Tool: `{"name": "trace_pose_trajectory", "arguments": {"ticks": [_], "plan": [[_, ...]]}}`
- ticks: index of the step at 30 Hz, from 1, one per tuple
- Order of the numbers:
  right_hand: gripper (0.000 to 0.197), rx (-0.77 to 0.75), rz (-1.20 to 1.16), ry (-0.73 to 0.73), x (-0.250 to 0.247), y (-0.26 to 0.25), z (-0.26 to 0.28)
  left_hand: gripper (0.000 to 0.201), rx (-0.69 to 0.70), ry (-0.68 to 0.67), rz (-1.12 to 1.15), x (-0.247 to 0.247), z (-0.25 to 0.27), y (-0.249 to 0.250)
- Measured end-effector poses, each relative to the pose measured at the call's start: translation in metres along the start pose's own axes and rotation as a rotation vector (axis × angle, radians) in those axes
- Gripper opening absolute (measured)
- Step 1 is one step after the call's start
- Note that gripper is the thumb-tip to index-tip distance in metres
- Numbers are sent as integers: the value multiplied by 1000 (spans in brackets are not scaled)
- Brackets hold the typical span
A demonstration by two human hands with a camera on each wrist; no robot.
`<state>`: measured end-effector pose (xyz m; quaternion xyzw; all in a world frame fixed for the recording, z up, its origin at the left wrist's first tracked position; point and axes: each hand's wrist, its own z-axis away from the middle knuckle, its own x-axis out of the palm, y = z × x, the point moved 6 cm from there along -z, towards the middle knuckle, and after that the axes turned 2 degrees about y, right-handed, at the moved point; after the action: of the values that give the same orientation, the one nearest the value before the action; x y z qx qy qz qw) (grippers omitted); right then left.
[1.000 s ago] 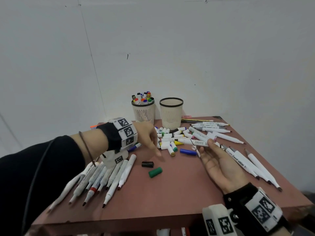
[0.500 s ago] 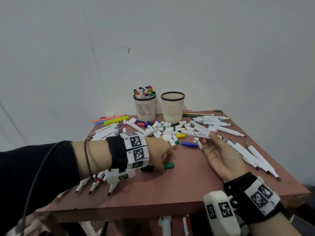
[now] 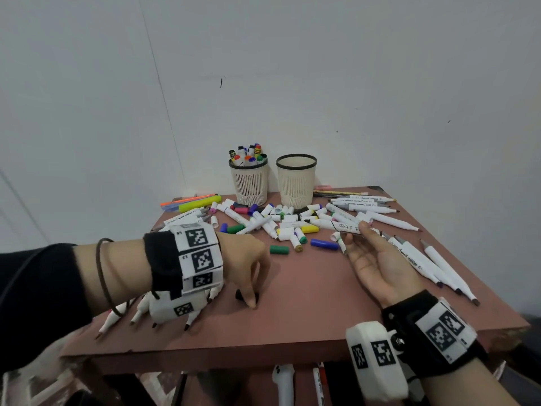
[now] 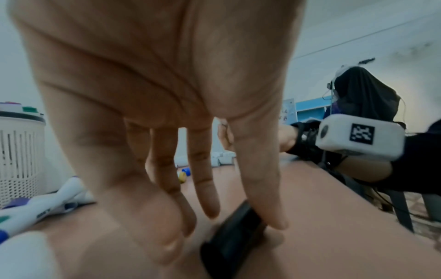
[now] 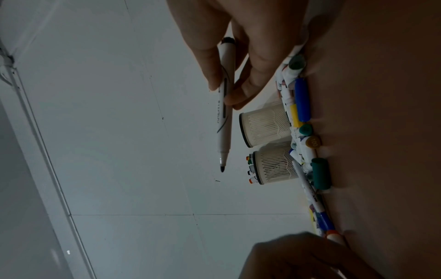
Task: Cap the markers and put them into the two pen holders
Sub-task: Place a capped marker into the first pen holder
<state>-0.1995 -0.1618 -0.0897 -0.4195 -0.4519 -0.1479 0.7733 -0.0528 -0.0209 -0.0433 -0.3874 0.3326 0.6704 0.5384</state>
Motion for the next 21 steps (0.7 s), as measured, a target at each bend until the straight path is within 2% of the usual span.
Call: {"name": "trace_pose_trajectory", "arguments": {"ticks": [4,9,12,16,21], "plan": [[8,-3,-5,-4,-1,-1,1,30,0,-8,-28,2,-4,3],[6,-13,0,-14,2,-2,4,30,-155,192,-20,-20,-18,-4],[16,-18,13,-1,1,-2,3,23,-209,201,27,-31,-31,-10],[3,-27,13,8,3,-4,7,25,-274,216,11,-40,-48,-15],[5,-34,7,10,4,-5,9,32,-296,254,44,-56,-66,-25]]}}
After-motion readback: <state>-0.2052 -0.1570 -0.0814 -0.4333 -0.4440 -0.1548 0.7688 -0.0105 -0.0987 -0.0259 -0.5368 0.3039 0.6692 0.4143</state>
